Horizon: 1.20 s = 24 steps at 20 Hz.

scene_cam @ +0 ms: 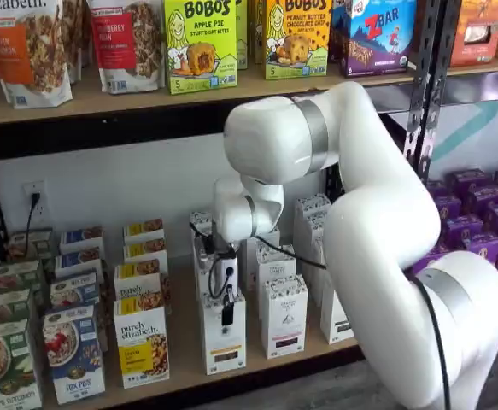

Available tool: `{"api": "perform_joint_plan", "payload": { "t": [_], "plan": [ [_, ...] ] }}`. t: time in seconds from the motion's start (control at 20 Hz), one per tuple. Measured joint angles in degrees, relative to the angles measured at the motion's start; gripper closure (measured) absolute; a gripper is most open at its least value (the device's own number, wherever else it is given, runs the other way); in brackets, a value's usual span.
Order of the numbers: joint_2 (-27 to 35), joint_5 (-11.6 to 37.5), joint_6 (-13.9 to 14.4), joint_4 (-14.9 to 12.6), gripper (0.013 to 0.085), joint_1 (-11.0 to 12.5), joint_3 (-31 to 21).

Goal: Pick up the white box with a yellow strip in the middle, on the bottom shelf, the fourth box from the left

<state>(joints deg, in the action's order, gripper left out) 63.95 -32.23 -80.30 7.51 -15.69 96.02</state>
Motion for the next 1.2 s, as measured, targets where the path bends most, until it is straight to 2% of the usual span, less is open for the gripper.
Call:
{"api": "perform_joint_plan", "payload": {
  "t": [0.2,0.55,0.75,1.05,1.2],
  "plan": [
    [-0.2,-0.2,0.0,-0.1,0.0130,0.1,0.1],
    [-2.5,1.3,-0.5,0.1,0.0130,0.4,-2.8],
    [-2.7,1.3,0.1,-0.7,0.0130,0.5,-3.3],
    [-1.7,1.1,0.4,-1.0,0.0130,0.4,-2.5],
    [-0.5,0.8,1.6,-2.4,0.0130,0.5,-1.2]
  ]
}}
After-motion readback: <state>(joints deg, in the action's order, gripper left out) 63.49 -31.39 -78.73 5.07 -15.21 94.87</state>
